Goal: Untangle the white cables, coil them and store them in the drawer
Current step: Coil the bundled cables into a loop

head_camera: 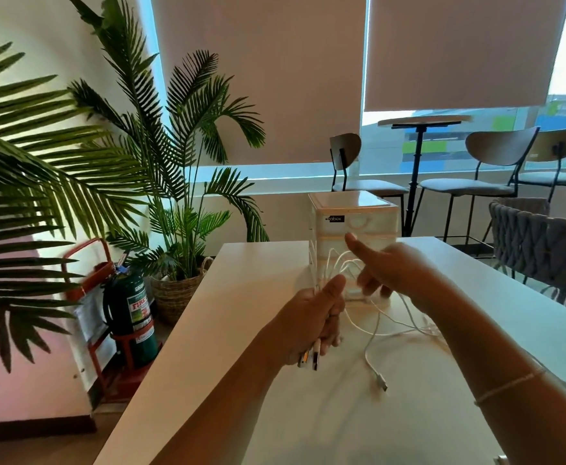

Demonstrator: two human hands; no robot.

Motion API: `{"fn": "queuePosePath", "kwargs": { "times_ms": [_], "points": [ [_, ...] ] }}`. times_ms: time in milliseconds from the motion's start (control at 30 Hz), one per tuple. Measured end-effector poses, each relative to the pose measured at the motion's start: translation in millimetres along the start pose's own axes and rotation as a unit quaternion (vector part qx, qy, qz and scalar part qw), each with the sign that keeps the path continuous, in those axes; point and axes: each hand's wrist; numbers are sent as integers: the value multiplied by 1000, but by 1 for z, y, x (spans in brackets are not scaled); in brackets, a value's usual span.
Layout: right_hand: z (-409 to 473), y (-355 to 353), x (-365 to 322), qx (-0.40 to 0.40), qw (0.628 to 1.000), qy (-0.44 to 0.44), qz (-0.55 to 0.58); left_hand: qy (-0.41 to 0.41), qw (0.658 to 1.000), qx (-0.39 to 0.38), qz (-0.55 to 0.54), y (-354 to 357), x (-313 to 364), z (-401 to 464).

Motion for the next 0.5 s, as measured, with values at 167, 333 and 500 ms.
{"fn": "queuePosePath", "kwargs": {
  "times_ms": [167,333,500],
  "points": [
    [-5,22,13,-111,975,40,187,7,1000,8,29,-2,-6,6],
    [6,34,15,-79,967,78,229,-8,996,-12,87,-13,-13,12],
    [10,45,19,-135,949,66,279,-9,993,-36,109,-13,-24,14]
  ]
}}
Point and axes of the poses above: each hand's wrist, its own z-axis towards the middle knuckle, its own y-axis out of the palm, x = y × z, and after that the axes turned 6 degrees about x, right-handed
